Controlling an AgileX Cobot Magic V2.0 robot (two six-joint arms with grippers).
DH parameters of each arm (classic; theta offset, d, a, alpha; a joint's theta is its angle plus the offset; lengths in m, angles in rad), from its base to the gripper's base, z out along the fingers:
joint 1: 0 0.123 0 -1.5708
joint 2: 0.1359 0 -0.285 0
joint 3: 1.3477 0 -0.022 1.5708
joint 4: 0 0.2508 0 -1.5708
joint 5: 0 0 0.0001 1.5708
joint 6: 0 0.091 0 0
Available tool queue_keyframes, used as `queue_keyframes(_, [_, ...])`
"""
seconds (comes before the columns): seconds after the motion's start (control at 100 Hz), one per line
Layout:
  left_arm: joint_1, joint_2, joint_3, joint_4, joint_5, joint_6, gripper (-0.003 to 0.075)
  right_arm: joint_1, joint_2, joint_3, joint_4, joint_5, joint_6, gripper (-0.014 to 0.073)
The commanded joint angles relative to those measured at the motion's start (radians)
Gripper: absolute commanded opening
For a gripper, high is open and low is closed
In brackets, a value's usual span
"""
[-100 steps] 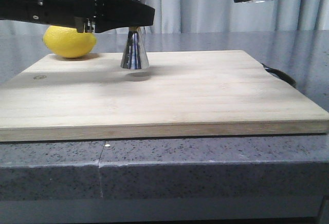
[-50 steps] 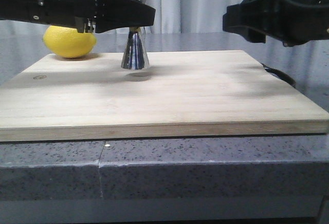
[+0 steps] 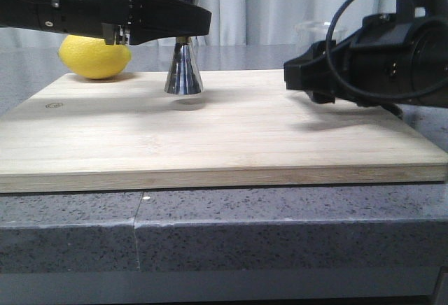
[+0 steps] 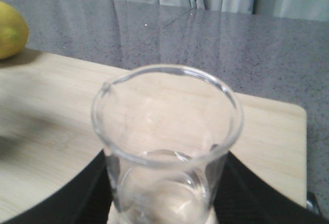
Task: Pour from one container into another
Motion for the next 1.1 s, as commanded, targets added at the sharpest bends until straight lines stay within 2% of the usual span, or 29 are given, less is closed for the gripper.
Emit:
queue_keyframes(0.0, [-0.008,-0.047,-0.032,-0.079,0.114,-0.005,0.0189,-0.004,-0.017,-0.02,-0.011,-0.103,-0.003,0.0288])
queue_keyframes(0.18, [-0.008,-0.047,-0.032,-0.079,0.114,-0.005,0.0189,-0.004,-0.008,-0.02,-0.017,-0.103,-0.014,0.0301])
queue_keyframes(0.41, [-0.008,-0.047,-0.032,-0.079,0.114,-0.005,0.0188,-0.004,-0.008,-0.02,-0.017,-0.103,-0.014,0.0483])
queue_keyframes(0.53, [-0.008,-0.047,-0.032,-0.079,0.114,-0.005,0.0188,-0.004,-0.039,-0.02,-0.017,-0.079,-0.016,0.0543])
queue_keyframes(0.74, [-0.008,-0.047,-0.032,-0.079,0.114,-0.005,0.0188,-0.004,-0.208,-0.02,-0.017,0.145,-0.024,0.0551])
queue_keyframes(0.84, [-0.008,-0.047,-0.032,-0.079,0.114,-0.005,0.0189,-0.004,-0.308,-0.02,-0.017,0.205,-0.064,0.0551])
queue_keyframes(1.09, [-0.008,-0.047,-0.032,-0.079,0.114,-0.005,0.0188,-0.004,-0.546,-0.02,-0.017,0.345,-0.064,0.0551])
